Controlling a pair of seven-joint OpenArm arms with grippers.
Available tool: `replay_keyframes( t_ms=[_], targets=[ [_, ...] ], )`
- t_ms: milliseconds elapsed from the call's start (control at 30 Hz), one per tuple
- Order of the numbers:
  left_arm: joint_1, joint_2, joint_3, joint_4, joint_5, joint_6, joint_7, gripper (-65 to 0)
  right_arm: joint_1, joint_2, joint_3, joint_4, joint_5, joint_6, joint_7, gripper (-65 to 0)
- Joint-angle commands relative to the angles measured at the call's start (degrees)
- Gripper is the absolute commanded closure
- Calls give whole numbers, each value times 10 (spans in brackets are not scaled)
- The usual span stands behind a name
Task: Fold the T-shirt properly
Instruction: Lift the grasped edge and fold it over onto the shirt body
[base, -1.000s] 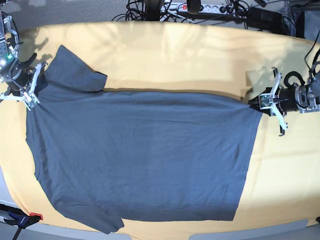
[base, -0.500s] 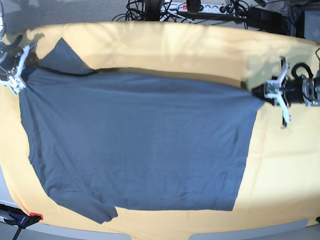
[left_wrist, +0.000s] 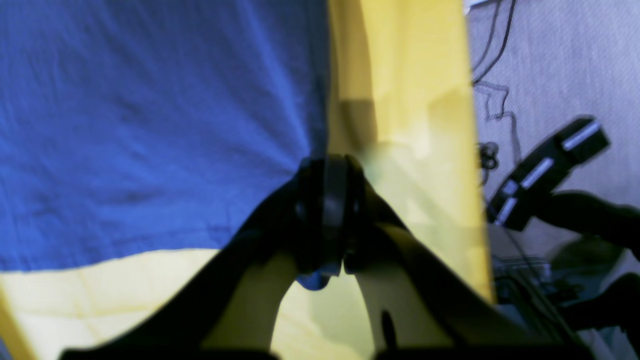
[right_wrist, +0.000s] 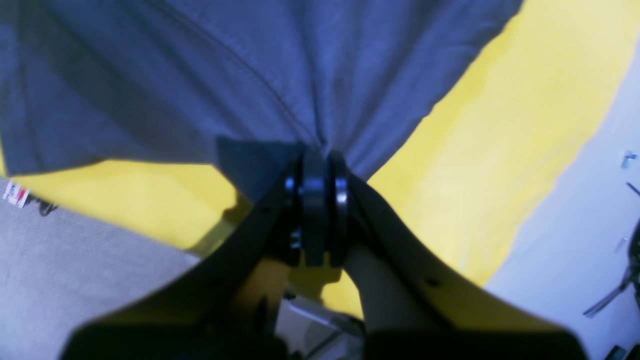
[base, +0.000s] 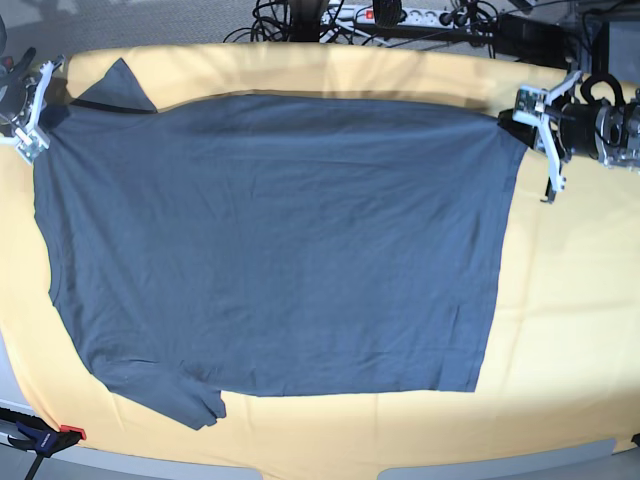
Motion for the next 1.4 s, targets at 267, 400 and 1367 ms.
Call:
replay_keyframes(
  t_ms=[267, 400, 1367],
  targets=[
    [3, -29, -6, 60, -10, -1, 23, 0, -77, 10, 71, 109, 2, -12, -15, 0],
    [3, -25, -6, 63, 5, -1, 24, 0, -79, 10, 120, 115, 6, -17, 13, 0],
    [-103, 198, -7, -145, 132, 294, 99, 0, 333, 19, -178, -174, -133, -76, 177, 0]
  ],
)
